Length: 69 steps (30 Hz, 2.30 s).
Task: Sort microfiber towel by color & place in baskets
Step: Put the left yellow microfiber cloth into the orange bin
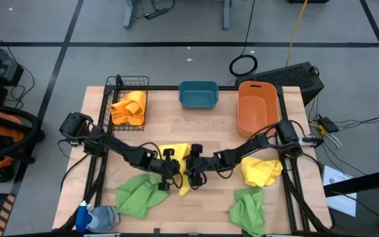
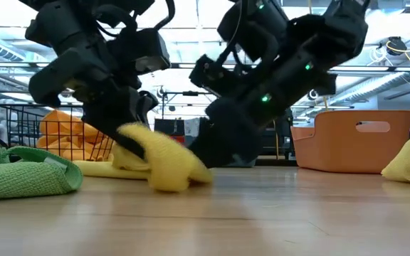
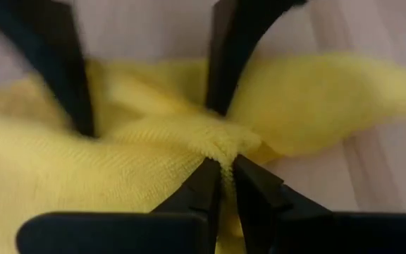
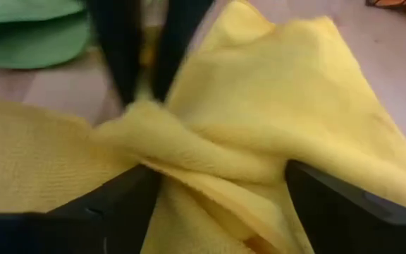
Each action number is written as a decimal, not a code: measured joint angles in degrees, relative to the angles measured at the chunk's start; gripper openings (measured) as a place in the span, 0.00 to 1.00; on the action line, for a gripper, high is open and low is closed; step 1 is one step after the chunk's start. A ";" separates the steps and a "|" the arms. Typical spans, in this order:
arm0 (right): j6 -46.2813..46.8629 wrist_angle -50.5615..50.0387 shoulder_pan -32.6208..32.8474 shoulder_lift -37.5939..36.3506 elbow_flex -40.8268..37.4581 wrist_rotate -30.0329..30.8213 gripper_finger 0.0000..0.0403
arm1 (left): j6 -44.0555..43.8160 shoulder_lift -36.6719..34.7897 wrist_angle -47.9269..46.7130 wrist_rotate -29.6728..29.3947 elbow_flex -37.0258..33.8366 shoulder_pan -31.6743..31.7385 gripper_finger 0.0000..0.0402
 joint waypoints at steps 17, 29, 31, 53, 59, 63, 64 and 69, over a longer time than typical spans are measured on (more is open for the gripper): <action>-4.06 0.61 -2.69 2.74 0.15 -5.50 0.04 | -2.05 -0.01 0.02 0.39 0.00 -1.61 0.11; -5.41 -7.37 0.59 -3.57 -0.16 -5.50 0.01 | -6.16 -1.48 -1.92 0.45 3.58 -6.10 0.11; -5.38 -9.53 1.18 -4.53 -0.15 -4.11 0.01 | -5.22 -1.99 -1.64 0.39 4.04 -6.55 0.11; 4.23 -30.81 7.21 -20.42 -0.11 5.59 0.01 | -2.77 -3.35 -7.37 -6.37 4.04 -7.69 0.11; 6.46 -36.33 12.28 -28.03 -0.09 17.03 0.00 | -1.03 -3.33 -1.64 -6.62 3.09 -7.39 0.11; 5.06 -36.28 17.36 -31.92 -0.04 26.12 0.00 | 2.20 -3.33 5.25 -6.64 1.52 -7.39 0.11; 4.27 -36.15 18.77 -32.65 -0.04 28.53 0.00 | 3.02 -3.33 6.32 -6.63 1.30 -7.39 0.11; 0.22 -36.00 25.63 -33.71 0.00 39.99 0.00 | 4.89 -3.33 8.01 -6.65 1.09 -7.37 0.11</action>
